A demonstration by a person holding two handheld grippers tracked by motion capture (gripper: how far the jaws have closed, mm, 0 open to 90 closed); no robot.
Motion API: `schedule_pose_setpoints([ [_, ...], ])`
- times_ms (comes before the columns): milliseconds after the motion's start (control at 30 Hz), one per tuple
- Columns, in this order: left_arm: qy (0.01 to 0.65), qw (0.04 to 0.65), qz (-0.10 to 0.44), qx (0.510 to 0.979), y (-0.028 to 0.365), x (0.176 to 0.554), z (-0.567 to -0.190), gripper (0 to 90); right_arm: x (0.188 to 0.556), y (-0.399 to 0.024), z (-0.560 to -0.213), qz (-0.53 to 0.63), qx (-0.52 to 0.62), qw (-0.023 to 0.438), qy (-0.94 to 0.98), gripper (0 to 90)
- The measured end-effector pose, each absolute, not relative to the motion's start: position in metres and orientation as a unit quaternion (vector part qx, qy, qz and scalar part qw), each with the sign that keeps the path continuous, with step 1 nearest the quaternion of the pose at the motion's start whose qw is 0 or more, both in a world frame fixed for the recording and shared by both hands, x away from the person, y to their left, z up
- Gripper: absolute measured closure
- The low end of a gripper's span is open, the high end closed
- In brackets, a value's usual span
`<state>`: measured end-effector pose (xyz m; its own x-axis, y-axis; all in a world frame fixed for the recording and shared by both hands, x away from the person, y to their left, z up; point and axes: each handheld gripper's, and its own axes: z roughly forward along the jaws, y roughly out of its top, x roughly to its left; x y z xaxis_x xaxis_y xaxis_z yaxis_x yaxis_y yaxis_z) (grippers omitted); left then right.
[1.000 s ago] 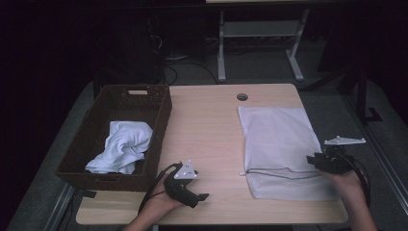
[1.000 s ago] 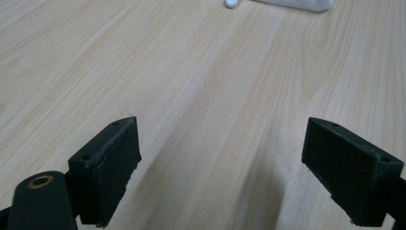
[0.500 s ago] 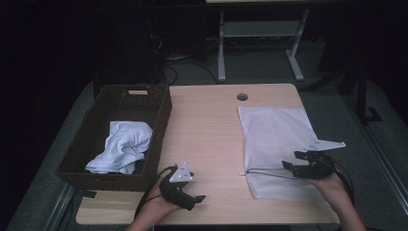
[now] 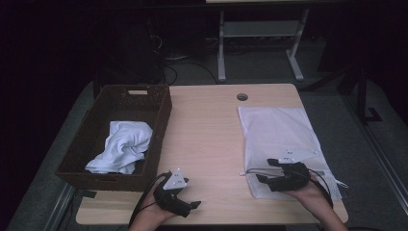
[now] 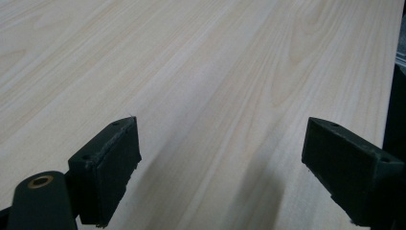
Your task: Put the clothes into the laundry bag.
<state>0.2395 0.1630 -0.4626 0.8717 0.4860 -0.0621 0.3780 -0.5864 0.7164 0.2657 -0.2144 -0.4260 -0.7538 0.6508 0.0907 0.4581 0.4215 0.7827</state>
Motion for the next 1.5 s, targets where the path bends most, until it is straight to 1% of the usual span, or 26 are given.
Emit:
schedule_pose_setpoints([
  [67, 0.248, 0.386, 0.069, 0.886, 0.164, 0.237, -0.463, 12.6, 0.262, -0.201, -0.427, 0.424, 0.316, 0.106, 0.842, 26.8],
  [267, 0.25, 0.382, 0.067, 0.887, 0.167, 0.235, -0.463, 12.6, 0.258, -0.181, -0.436, 0.422, 0.291, 0.096, 0.854, 25.4],
  [367, 0.25, 0.382, 0.066, 0.887, 0.168, 0.234, -0.463, 12.6, 0.257, -0.176, -0.44, 0.423, 0.278, 0.09, 0.858, 23.2],
  [433, 0.251, 0.383, 0.066, 0.887, 0.168, 0.234, -0.463, 12.6, 0.254, -0.168, -0.445, 0.422, 0.258, 0.084, 0.865, 19.1],
  [467, 0.251, 0.384, 0.065, 0.886, 0.168, 0.234, -0.463, 12.6, 0.254, -0.168, -0.445, 0.422, 0.258, 0.084, 0.865, 19.1],
  [600, 0.25, 0.385, 0.06, 0.886, 0.169, 0.235, -0.464, 12.5, 0.252, -0.162, -0.451, 0.424, 0.239, 0.082, 0.87, 14.3],
  [733, 0.245, 0.387, 0.049, 0.888, 0.167, 0.234, -0.463, 11.5, 0.252, -0.16, -0.454, 0.424, 0.239, 0.082, 0.87, 13.8],
  [867, 0.239, 0.384, 0.044, 0.891, 0.165, 0.233, -0.456, 10.9, 0.252, -0.158, -0.458, 0.419, 0.237, 0.084, 0.872, 13.7],
  [1067, 0.223, 0.385, 0.041, 0.895, 0.161, 0.235, -0.435, 11.0, 0.252, -0.156, -0.46, 0.416, 0.238, 0.089, 0.873, 13.7],
  [1500, 0.219, 0.379, 0.031, 0.899, 0.166, 0.249, -0.395, 11.9, 0.25, -0.158, -0.458, 0.419, 0.241, 0.095, 0.87, 13.6],
])
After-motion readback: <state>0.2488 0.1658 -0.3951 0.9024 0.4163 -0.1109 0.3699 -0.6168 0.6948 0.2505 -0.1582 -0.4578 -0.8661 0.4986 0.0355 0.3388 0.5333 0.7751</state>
